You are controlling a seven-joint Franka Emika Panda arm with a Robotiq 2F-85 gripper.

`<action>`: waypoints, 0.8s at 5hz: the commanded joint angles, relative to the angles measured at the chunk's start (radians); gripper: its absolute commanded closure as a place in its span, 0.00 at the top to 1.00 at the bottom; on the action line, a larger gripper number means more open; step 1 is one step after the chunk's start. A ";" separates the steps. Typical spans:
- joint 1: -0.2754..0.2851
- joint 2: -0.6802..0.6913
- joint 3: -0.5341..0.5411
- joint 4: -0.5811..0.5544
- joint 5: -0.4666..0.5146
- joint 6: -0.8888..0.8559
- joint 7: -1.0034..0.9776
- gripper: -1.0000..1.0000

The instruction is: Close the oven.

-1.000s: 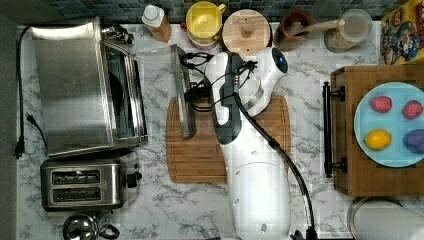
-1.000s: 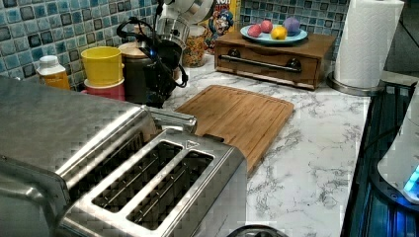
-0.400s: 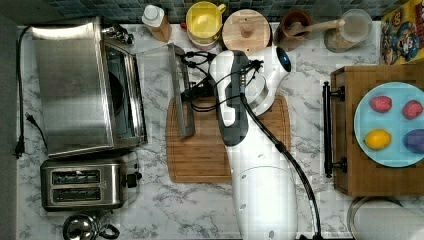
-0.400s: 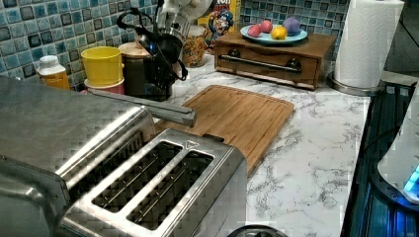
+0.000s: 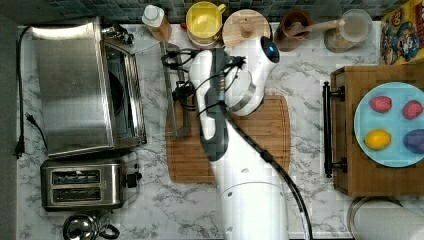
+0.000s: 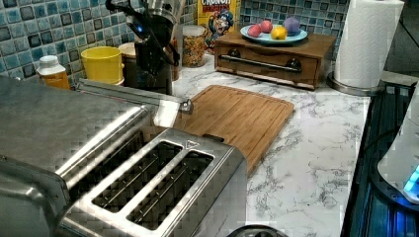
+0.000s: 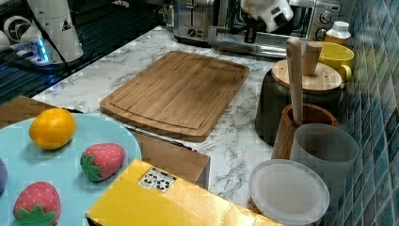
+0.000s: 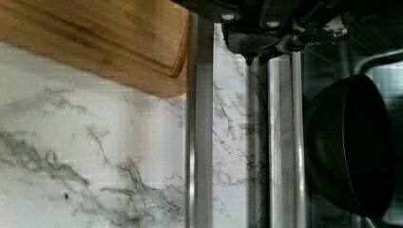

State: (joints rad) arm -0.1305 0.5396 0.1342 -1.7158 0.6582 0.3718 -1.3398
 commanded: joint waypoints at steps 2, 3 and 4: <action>0.352 -0.243 0.072 0.096 -0.333 0.180 0.368 0.00; 0.464 -0.258 0.031 0.040 -0.658 0.302 0.603 0.00; 0.482 -0.226 0.007 0.084 -0.723 0.250 0.703 0.00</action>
State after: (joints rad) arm 0.3135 0.3237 0.1509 -1.6953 -0.0335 0.6499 -0.7236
